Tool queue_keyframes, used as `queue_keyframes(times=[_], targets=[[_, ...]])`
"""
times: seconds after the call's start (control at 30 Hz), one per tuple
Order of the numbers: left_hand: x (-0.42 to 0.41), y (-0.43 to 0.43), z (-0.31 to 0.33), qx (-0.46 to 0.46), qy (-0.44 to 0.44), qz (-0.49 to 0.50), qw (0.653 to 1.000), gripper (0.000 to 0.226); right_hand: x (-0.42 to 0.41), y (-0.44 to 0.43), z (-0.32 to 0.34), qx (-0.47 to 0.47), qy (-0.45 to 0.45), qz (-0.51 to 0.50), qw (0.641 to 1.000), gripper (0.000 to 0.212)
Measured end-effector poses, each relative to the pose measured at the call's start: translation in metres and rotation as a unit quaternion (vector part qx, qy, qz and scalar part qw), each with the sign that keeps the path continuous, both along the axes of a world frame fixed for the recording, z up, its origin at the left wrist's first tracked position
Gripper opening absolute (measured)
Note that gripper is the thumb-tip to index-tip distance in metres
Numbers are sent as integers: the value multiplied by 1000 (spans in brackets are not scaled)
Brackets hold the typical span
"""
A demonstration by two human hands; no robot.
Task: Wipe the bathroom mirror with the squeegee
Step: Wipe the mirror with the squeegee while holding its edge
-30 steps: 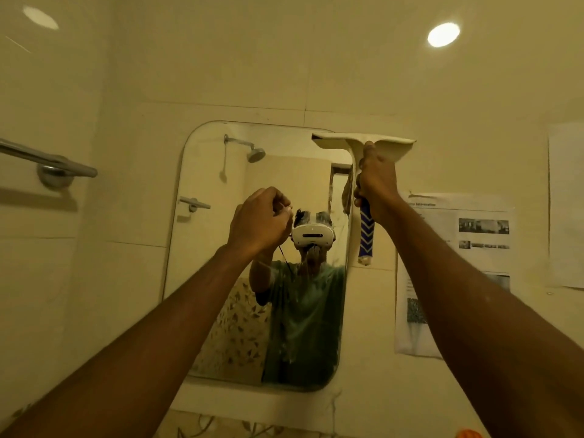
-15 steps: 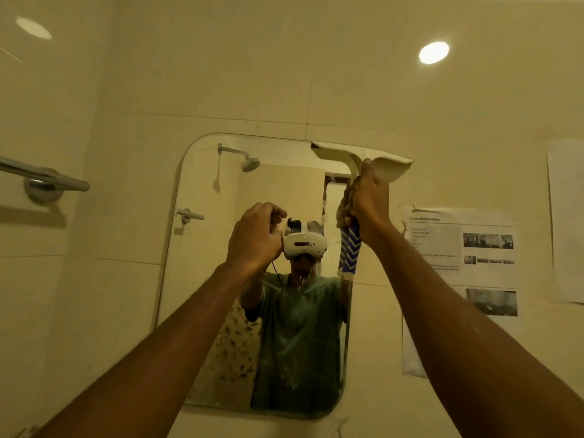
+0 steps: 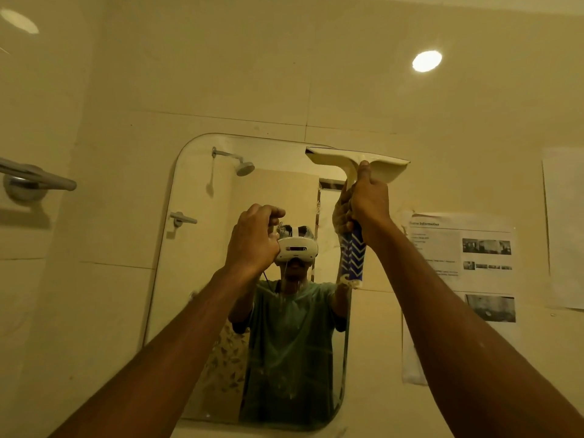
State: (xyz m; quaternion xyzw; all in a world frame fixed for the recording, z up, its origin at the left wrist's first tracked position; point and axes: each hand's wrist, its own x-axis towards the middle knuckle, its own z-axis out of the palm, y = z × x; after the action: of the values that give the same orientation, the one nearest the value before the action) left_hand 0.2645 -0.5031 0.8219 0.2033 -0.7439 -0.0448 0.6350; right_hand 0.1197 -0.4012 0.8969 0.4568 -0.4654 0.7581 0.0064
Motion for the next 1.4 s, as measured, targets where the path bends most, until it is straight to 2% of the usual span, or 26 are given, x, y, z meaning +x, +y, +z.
queue_keyframes(times=[0.23, 0.77, 1.23, 1.4], targets=[[-1, -1, -2, 7, 17, -13, 1000, 44, 4, 5, -1, 19, -14, -14, 1000, 64], [-4, -7, -10, -65, -22, 41, 997, 45, 13, -10, 0, -19, -43, -3, 999, 64], [-2, -9, -9, -53, -14, 24, 998, 42, -8, -20, -33, -18, -18, 29, 999, 63], [-1, -11, -16, -39, 18, 13, 999, 41, -10, -22, -52, -13, -12, 25, 1000, 65]])
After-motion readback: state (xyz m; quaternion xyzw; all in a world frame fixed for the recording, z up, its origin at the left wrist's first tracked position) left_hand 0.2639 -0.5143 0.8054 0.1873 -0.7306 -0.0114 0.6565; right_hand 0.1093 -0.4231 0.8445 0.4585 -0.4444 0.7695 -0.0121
